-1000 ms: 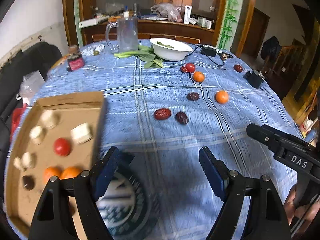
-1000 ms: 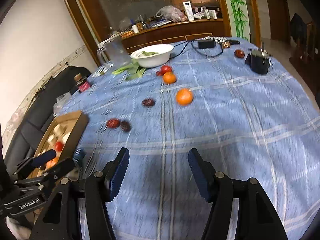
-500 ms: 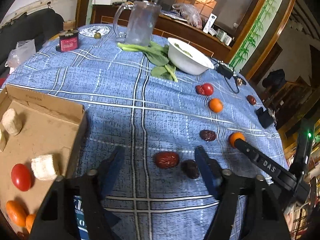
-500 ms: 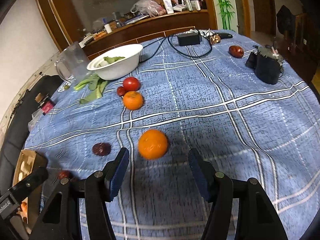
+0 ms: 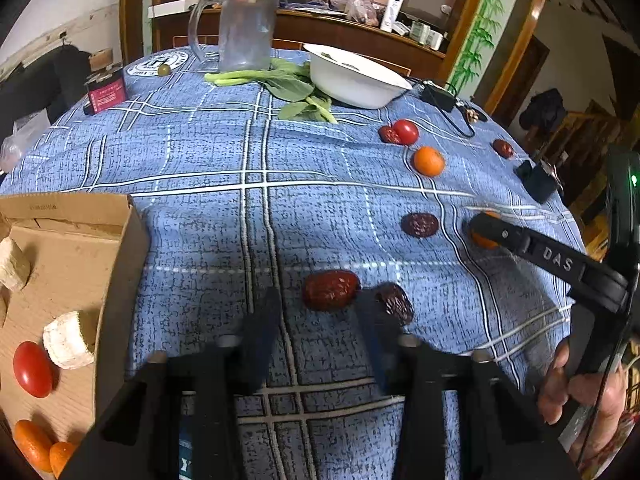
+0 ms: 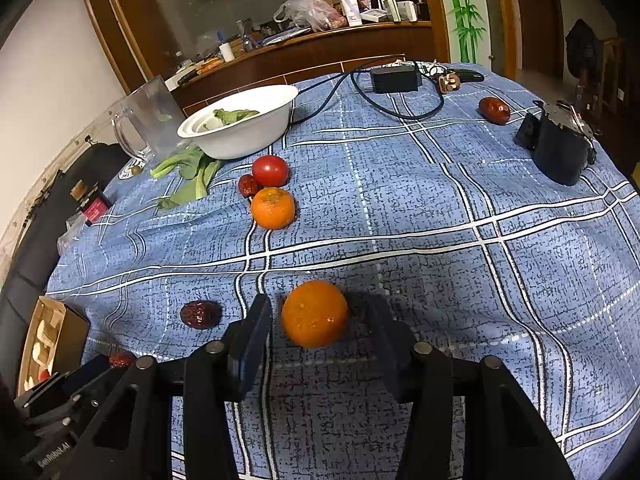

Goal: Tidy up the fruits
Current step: 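Grasp a red date with the left tool while the right tool grasps an orange, then carry the date and orange into the box and open both tools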

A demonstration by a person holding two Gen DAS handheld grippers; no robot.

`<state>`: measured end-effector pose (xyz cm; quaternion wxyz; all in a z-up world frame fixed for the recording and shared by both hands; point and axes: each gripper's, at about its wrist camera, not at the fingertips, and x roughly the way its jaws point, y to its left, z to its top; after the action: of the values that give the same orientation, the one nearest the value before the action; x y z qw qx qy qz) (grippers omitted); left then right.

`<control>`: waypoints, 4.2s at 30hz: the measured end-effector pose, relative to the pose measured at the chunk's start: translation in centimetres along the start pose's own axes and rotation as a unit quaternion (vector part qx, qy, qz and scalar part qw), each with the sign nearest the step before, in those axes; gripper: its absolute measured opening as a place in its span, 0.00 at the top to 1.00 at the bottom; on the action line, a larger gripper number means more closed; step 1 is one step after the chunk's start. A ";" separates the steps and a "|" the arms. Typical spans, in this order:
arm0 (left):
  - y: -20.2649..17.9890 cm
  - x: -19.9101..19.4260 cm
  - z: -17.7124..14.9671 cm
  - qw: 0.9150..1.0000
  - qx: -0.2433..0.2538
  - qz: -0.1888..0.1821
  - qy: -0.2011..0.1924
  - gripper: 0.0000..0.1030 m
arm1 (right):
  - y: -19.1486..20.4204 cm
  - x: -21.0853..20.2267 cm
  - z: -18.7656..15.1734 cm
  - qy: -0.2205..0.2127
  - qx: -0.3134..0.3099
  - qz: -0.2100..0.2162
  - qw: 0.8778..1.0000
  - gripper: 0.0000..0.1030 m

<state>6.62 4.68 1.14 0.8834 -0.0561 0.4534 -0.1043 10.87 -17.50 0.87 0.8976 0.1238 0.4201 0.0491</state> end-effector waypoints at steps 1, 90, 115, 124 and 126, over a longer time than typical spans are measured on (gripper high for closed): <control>0.0 0.0 -0.1 1.000 0.000 -0.005 0.002 0.78 | 0.0 0.0 0.0 0.000 -0.001 0.000 1.000 0.60; 21.1 -22.7 -16.6 0.977 -0.123 0.122 -0.126 0.70 | 31.8 -10.9 -22.4 0.047 -0.269 0.165 0.948 0.66; 20.4 -23.7 -16.4 0.974 -0.127 0.124 -0.141 0.39 | 31.0 -12.0 -22.2 0.018 -0.269 0.160 0.950 0.49; 18.2 -26.2 -16.3 0.956 -0.116 0.188 -0.193 0.16 | 27.7 -13.9 -21.0 -0.011 -0.234 0.145 0.961 0.44; 17.5 -27.3 -16.3 0.943 -0.122 0.222 -0.218 0.07 | 26.9 -14.1 -20.6 -0.016 -0.225 0.142 0.964 0.44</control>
<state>-19.77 28.02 9.79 0.9477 -0.0827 0.2605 0.1649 -13.51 9.44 5.73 0.8927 -0.0219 0.3618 0.2677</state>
